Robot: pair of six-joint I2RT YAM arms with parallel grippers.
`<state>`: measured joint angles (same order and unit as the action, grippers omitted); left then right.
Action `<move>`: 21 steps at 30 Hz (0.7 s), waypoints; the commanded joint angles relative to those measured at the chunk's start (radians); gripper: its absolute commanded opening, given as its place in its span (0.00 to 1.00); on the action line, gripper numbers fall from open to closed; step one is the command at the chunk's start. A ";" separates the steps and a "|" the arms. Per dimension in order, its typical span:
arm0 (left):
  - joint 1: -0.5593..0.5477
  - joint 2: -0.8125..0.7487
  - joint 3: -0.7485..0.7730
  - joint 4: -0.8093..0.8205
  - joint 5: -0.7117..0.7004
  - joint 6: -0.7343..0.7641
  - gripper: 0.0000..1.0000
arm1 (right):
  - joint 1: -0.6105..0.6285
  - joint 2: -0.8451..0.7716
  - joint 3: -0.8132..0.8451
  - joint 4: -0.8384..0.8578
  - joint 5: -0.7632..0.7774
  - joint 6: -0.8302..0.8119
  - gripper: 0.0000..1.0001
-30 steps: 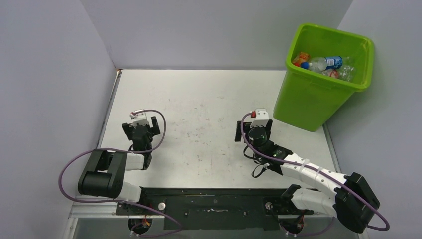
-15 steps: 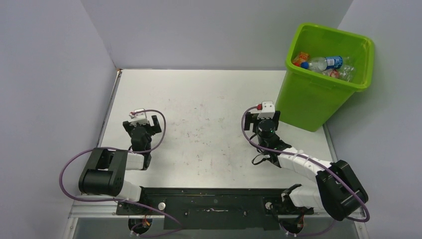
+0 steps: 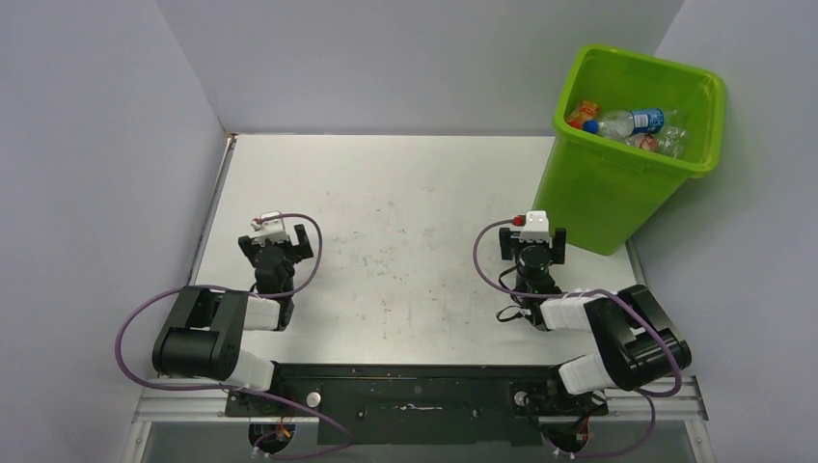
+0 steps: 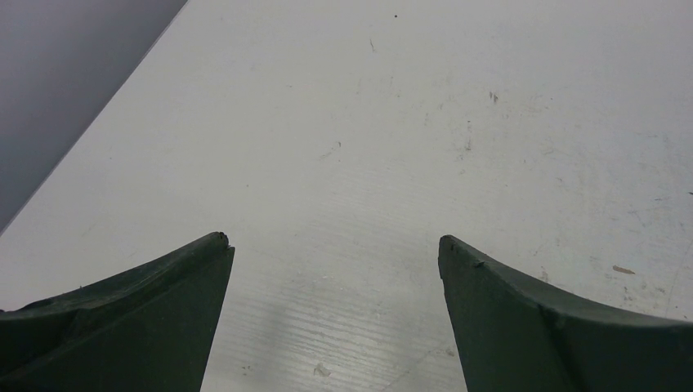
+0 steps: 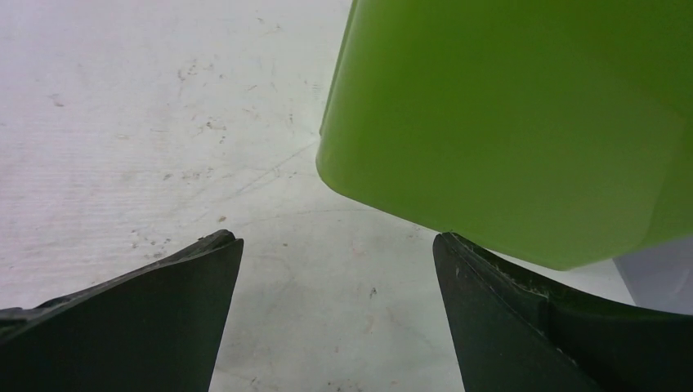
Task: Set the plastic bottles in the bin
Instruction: Reset both arms
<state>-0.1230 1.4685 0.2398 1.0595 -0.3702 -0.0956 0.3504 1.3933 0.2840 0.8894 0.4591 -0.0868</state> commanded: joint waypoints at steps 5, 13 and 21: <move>-0.001 0.001 0.000 0.072 -0.014 -0.001 0.96 | -0.094 0.077 -0.013 0.220 0.078 0.059 0.90; -0.001 0.002 -0.002 0.078 -0.015 0.001 0.96 | -0.131 0.162 -0.118 0.458 0.067 0.112 0.90; 0.000 0.002 -0.002 0.081 -0.011 0.002 0.96 | -0.159 0.214 -0.093 0.444 -0.003 0.131 0.90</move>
<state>-0.1230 1.4689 0.2398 1.0603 -0.3737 -0.0944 0.2108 1.5673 0.1699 1.2404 0.5232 0.0051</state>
